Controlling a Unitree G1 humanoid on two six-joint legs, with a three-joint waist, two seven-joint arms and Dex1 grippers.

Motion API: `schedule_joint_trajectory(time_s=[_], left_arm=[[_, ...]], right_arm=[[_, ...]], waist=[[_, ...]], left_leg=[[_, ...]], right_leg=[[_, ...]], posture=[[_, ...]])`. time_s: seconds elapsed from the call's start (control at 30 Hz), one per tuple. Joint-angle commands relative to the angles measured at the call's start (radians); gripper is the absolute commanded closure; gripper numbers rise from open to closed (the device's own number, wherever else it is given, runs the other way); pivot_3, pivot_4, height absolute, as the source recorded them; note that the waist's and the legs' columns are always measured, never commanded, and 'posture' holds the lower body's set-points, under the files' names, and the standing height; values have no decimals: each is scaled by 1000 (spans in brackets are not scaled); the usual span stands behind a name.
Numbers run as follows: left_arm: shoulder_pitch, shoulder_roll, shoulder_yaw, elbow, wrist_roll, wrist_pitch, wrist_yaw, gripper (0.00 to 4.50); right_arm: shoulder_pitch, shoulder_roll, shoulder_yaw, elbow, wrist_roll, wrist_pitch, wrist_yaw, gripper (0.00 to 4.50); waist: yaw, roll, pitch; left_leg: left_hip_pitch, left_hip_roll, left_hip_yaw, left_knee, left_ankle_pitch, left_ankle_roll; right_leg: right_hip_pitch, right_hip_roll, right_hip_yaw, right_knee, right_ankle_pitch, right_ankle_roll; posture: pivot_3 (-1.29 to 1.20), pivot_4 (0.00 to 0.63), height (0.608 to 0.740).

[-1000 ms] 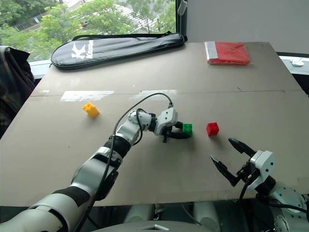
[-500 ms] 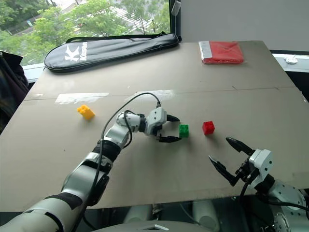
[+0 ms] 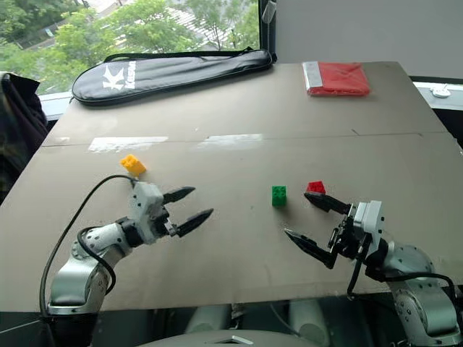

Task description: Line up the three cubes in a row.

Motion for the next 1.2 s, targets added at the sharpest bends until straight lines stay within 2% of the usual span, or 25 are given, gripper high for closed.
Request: schedule_joint_trajectory(time_s=[0.03,0.2,0.43,0.53,0.6,0.73,0.93,1.17,1.2], left_arm=[[5,-45,92,-26,69,-67,202,61],[-61,-40,135,107,154,-102,368,61],[-209,-63,77,278,272,-87,556,61],[-256,-57,81,360,271,-117,579,61],[-285,-32,84,442,261,-161,558,61],[-413,66,61,755,262,-295,476,61],[-562,126,37,1052,239,-453,368,61],[-628,177,22,1262,150,-536,4,61],[-630,180,22,1274,136,-541,-41,295]], right_arm=[[-32,-4,11,-5,17,12,24,0],[-72,-8,27,34,9,19,59,0],[-83,1,31,40,-11,12,53,0],[-67,6,31,26,-19,11,41,0],[-56,9,34,18,-25,9,35,0],[-41,20,36,6,-36,3,17,0],[-34,19,27,-3,-43,0,5,0],[-12,6,7,-18,-43,-4,-6,0],[-9,7,6,-20,-43,-5,-9,0]], waist=[[4,-1,0],[2,-1,0],[3,-2,0],[0,-3,0],[-3,-3,0],[0,-3,0],[2,-3,-1],[1,-3,-1],[1,-2,-1]], left_leg=[[-1,0,-1,0,0,0],[-1,-1,-1,0,0,0],[-1,-6,-1,0,0,0],[-1,-6,-2,0,0,0],[-1,-6,-1,-1,0,0],[-1,-6,-2,-1,0,0],[-1,-7,-1,0,0,-1],[-1,-7,0,0,1,-1],[-1,-7,1,-1,0,-1]], right_leg=[[0,0,-1,0,0,0],[0,1,-1,0,2,-4],[0,0,-1,0,5,0],[0,0,-1,0,5,0],[0,0,-1,0,5,0],[-1,0,-3,1,5,0],[0,-1,-5,1,5,0],[0,-1,-6,1,5,0],[0,-1,-6,1,5,0]], posture=[[0,150,707],[0,150,707],[0,150,707],[0,150,707],[0,150,707],[0,150,707],[0,150,707],[0,150,707],[0,150,707]])
